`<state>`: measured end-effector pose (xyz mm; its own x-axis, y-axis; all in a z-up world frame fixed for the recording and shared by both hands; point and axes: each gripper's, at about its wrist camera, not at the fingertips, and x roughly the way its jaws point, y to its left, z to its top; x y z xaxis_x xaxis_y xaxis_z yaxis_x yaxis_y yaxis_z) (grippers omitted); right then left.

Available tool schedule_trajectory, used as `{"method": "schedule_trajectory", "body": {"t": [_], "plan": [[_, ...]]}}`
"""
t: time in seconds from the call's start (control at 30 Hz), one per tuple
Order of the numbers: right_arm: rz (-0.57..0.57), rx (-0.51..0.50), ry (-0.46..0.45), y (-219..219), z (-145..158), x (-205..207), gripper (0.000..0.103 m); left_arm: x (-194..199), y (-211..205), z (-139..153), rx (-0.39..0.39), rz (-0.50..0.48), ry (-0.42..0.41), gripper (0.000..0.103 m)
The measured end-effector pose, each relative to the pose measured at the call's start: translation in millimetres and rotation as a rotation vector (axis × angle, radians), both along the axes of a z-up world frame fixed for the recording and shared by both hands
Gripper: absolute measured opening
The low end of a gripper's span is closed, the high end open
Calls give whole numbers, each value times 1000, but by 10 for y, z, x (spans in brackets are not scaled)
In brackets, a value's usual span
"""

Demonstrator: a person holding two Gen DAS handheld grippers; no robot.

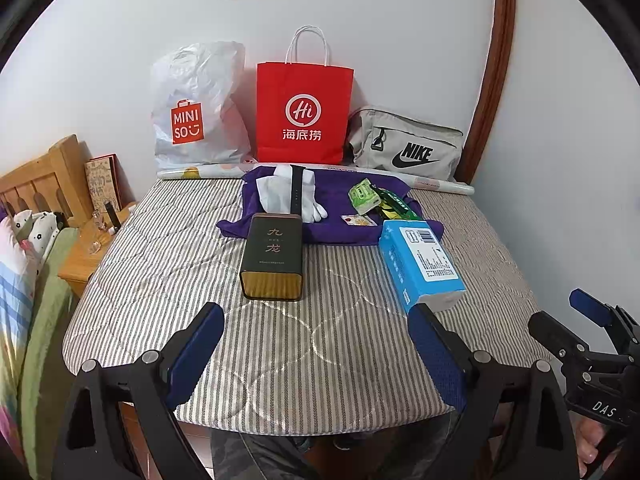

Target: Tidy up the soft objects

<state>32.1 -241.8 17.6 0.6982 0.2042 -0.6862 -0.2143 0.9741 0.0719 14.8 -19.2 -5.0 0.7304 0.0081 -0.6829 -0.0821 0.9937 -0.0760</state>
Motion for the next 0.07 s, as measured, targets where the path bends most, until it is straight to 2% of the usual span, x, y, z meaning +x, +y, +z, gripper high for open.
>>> {"method": "schedule_trajectory", "body": {"t": [0.07], "plan": [[5, 0, 0, 5, -6, 8, 97, 9, 6, -11, -3, 3, -3, 93]]}}
